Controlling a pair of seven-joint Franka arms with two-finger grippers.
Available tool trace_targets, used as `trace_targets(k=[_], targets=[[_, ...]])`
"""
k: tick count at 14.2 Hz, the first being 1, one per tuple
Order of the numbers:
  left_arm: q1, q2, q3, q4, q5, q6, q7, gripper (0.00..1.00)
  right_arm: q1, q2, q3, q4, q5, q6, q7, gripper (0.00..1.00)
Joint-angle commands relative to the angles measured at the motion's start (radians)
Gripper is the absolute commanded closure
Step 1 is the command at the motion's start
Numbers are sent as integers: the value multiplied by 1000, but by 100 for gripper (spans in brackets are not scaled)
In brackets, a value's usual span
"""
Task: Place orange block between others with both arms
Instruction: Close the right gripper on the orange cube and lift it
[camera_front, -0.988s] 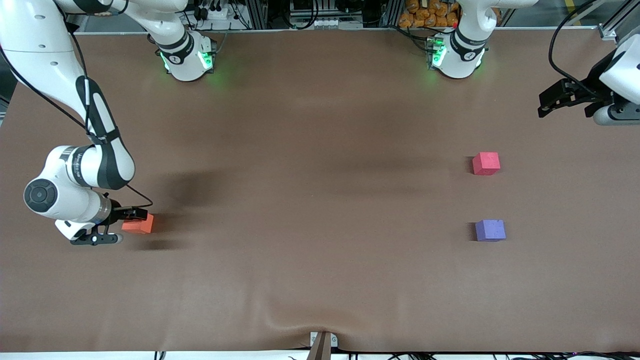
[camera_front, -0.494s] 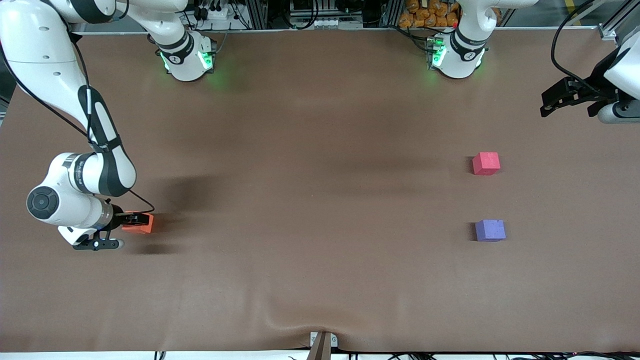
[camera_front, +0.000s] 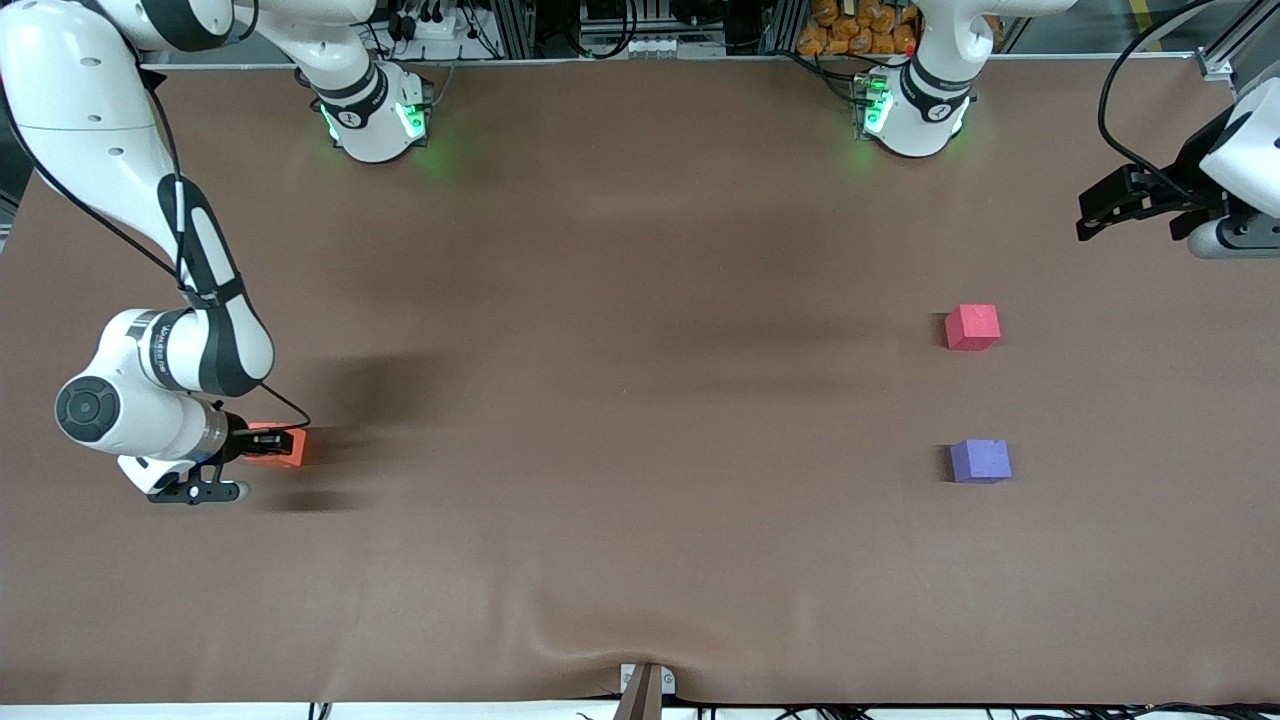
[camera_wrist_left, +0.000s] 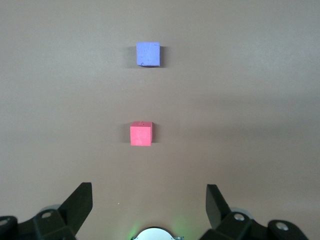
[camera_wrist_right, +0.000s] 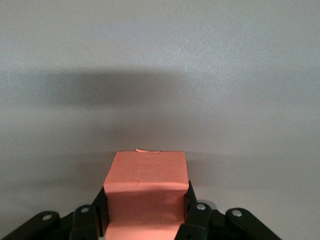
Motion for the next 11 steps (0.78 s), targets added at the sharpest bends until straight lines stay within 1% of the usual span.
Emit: trace_targets(k=[1, 4, 6, 8, 9, 11], targets=[[-5, 10, -6, 28, 21, -21, -7, 0, -2, 12, 8, 16, 15, -7, -20, 100], [3, 9, -6, 30, 20, -20, 5, 0, 21, -4, 15, 36, 13, -97, -30, 100], [0, 10, -6, 28, 20, -21, 1, 0, 58, -29, 22, 93, 13, -161, -35, 100], [0, 10, -6, 28, 20, -21, 5, 0, 111, -26, 32, 169, 15, -230, -52, 100], [2, 10, -6, 27, 20, -21, 8, 0, 135, -21, 49, 191, 16, -251, -52, 100], [-3, 13, -6, 25, 18, -21, 8, 0, 170, -14, 113, 208, 18, -245, -33, 100]])
